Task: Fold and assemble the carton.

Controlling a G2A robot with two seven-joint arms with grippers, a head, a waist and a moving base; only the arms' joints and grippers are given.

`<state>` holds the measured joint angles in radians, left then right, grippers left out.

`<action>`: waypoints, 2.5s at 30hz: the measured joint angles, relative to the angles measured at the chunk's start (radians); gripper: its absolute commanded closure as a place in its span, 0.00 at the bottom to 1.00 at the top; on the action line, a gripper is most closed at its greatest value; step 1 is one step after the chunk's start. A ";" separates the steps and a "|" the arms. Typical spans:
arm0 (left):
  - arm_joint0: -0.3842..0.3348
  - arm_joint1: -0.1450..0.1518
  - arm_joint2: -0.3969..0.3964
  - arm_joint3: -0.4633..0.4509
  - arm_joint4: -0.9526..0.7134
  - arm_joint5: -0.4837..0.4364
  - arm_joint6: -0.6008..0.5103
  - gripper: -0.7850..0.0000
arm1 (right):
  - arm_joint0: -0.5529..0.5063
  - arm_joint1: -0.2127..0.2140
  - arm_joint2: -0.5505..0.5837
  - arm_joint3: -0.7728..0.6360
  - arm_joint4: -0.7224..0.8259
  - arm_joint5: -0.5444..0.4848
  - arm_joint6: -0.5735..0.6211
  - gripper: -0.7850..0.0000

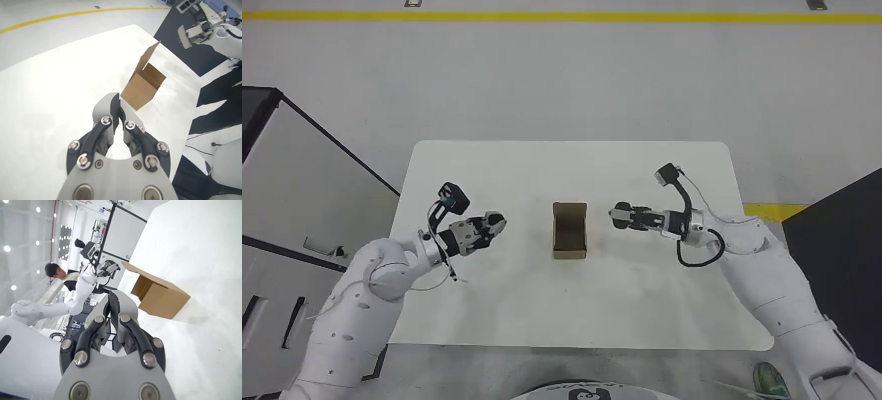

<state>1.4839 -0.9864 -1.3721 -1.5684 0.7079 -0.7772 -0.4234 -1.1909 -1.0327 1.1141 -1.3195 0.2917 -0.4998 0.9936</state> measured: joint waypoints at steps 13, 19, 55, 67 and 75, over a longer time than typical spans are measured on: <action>-0.116 -0.032 0.168 0.074 0.041 0.067 0.010 1.00 | 0.037 -0.022 -0.069 0.073 -0.052 0.021 -0.063 1.00; -0.118 -0.036 0.189 0.068 0.035 0.068 0.020 1.00 | 0.025 -0.024 -0.082 0.050 -0.088 0.034 -0.087 1.00; -0.260 -0.079 0.371 0.135 0.068 0.066 0.006 1.00 | 0.165 -0.099 -0.232 0.232 -0.129 0.052 -0.110 1.00; -0.277 -0.088 0.402 0.147 0.112 0.087 0.011 1.00 | 0.156 -0.100 -0.230 0.214 -0.160 0.066 -0.106 1.00; -0.279 -0.090 0.411 0.149 0.127 0.100 0.014 1.00 | 0.136 -0.095 -0.219 0.179 -0.185 0.078 -0.107 1.00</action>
<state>1.2050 -1.0768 -0.9613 -1.4194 0.8348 -0.6775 -0.4094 -1.0551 -1.1281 0.8948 -1.1407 0.1062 -0.4219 0.8862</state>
